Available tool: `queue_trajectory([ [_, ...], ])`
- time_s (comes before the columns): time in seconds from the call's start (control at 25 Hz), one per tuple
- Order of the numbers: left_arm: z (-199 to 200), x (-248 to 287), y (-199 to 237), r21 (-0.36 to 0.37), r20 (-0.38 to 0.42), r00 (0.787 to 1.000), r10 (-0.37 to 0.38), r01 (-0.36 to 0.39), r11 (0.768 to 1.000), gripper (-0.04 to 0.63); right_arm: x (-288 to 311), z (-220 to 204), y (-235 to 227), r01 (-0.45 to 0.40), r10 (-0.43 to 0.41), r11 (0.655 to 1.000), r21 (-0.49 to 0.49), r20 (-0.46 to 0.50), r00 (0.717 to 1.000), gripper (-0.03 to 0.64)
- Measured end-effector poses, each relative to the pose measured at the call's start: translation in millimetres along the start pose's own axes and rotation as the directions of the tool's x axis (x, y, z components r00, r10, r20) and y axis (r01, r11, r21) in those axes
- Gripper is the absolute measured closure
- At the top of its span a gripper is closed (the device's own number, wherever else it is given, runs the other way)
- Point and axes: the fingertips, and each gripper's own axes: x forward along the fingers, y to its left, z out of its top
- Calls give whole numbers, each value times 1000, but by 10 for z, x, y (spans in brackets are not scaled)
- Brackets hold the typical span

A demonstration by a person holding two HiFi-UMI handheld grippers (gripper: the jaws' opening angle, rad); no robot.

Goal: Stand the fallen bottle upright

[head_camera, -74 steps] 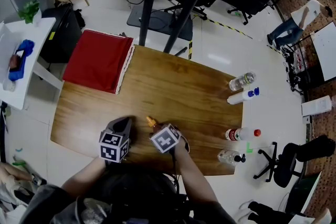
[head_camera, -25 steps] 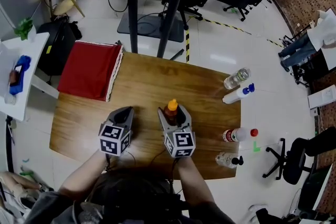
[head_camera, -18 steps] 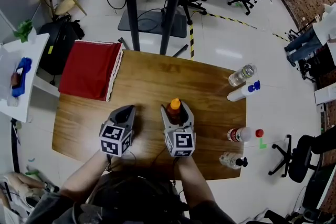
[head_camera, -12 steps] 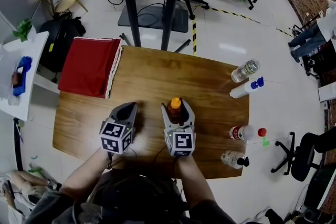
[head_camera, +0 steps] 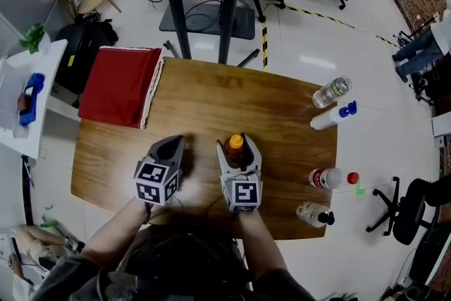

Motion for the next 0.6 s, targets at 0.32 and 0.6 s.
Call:
queue_trajectory([
  [0.32, -29, -49, -74, -9, 1, 1000, -3, 3, 1000, 572, -164, -17, 80, -9, 9, 1000, -27, -6, 1000, 333],
  [0.6, -65, -172, -103, -29, 8, 1000, -8, 8, 1000, 572, -198, -41, 159, -12, 11, 999, -35, -28, 1000, 331],
])
